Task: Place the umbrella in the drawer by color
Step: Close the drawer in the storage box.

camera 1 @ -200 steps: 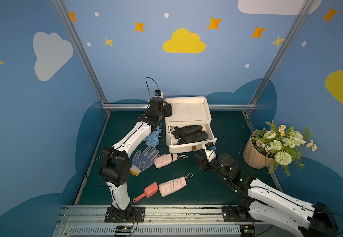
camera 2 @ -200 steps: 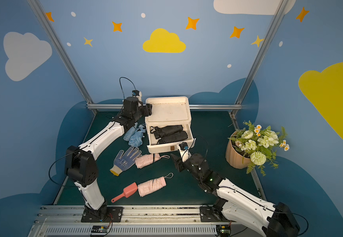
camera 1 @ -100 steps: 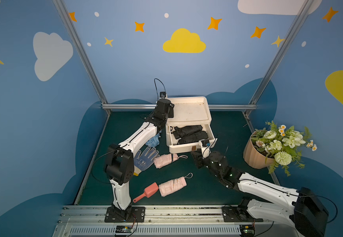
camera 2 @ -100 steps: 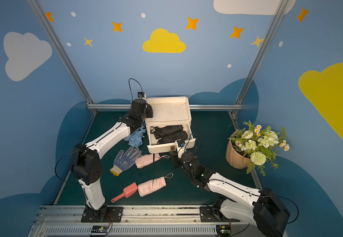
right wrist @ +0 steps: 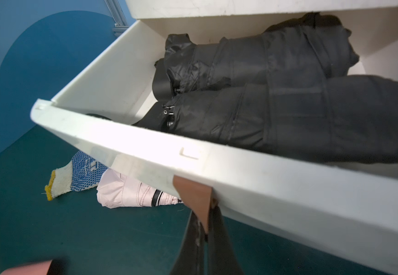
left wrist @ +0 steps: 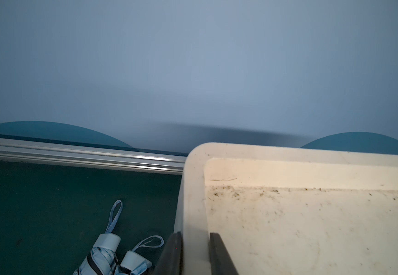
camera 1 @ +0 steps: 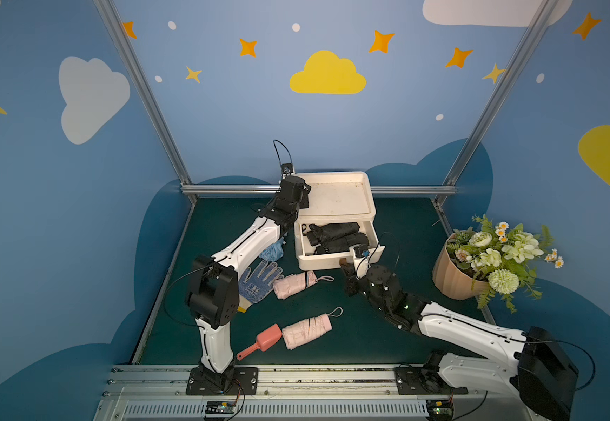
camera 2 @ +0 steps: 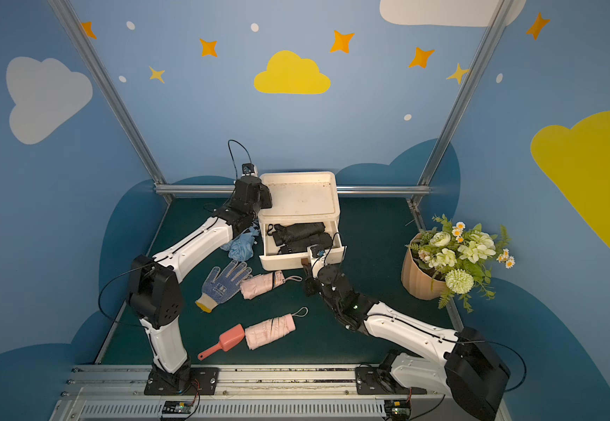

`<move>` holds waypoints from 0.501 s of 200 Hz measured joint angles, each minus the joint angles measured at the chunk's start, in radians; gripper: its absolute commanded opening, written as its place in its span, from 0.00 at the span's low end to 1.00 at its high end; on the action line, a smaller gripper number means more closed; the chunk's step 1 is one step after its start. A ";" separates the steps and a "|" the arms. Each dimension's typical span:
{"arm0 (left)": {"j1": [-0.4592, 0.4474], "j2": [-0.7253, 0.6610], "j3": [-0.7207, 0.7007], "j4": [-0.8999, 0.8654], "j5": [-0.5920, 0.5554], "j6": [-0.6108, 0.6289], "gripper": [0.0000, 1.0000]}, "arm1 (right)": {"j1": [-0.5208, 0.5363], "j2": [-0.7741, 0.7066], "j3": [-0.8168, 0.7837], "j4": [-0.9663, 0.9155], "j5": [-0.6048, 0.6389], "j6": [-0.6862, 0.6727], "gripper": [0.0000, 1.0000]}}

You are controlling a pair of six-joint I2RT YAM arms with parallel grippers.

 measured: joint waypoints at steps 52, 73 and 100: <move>-0.009 0.000 0.010 -0.038 -0.029 -0.058 0.14 | -0.004 0.010 0.066 0.031 0.001 0.024 0.00; -0.013 -0.003 0.012 -0.051 -0.033 -0.080 0.14 | -0.007 0.058 0.089 0.048 0.032 0.044 0.00; -0.014 -0.010 0.011 -0.062 -0.031 -0.100 0.14 | -0.039 0.141 0.131 0.092 0.047 0.044 0.00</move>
